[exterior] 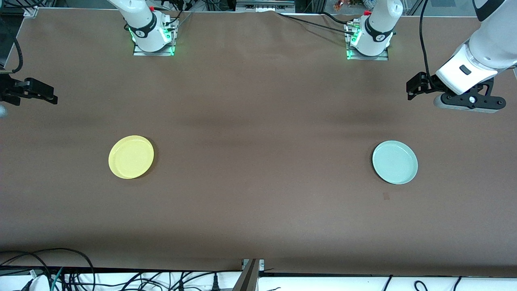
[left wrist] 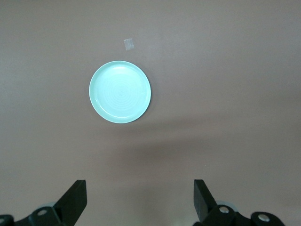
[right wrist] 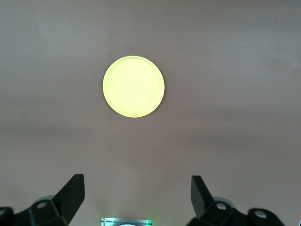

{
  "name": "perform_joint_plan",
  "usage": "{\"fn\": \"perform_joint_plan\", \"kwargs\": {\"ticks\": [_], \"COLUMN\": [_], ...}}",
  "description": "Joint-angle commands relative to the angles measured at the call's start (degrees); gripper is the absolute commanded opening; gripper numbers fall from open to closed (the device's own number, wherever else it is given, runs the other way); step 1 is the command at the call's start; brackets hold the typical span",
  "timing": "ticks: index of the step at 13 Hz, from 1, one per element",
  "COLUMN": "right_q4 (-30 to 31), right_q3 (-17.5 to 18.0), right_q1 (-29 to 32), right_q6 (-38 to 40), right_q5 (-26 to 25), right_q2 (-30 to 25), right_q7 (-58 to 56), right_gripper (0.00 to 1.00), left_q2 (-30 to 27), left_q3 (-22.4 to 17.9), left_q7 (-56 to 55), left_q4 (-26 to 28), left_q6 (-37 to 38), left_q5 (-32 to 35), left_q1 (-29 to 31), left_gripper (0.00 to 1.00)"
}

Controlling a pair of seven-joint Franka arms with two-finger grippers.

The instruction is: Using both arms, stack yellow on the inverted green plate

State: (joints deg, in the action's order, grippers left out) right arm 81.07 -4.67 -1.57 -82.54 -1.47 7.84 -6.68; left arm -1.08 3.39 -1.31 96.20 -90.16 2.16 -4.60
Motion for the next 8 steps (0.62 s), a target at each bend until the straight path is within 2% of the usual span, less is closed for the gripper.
{"fn": "perform_joint_plan", "kwargs": {"ticks": [1, 3, 5, 6, 8], "right_q4": [-0.7, -0.7, -0.7, -0.7, -0.7], "right_q3": [0.0, 0.0, 0.0, 0.0, 0.1], "right_q1": [0.3, 0.3, 0.3, 0.3, 0.2], "right_q6": [0.7, 0.7, 0.7, 0.6, 0.7], "right_q5": [0.9, 0.9, 1.0, 1.0, 0.9], "right_q2": [0.1, 0.2, 0.2, 0.1, 0.2], "right_q7": [0.6, 0.6, 0.6, 0.6, 0.6], "right_gripper": [1.00, 1.00, 1.00, 1.00, 1.00], "left_q2": [0.5, 1.2, 2.9, 4.0, 9.4], "left_q3": [0.1, 0.1, -0.1, -0.1, -0.1], "left_q7": [0.0, 0.0, 0.2, 0.8, 0.7], "left_q4": [-1.3, -1.4, -1.5, -2.1, -2.9], "left_q6": [0.9, -0.1, -6.6, -7.0, -6.7], "left_q5": [1.1, 0.6, 0.2, 0.3, 0.2], "left_q1": [0.1, 0.4, 1.9, 3.2, 3.4], "left_gripper": [1.00, 1.00, 1.00, 1.00, 1.00]}}
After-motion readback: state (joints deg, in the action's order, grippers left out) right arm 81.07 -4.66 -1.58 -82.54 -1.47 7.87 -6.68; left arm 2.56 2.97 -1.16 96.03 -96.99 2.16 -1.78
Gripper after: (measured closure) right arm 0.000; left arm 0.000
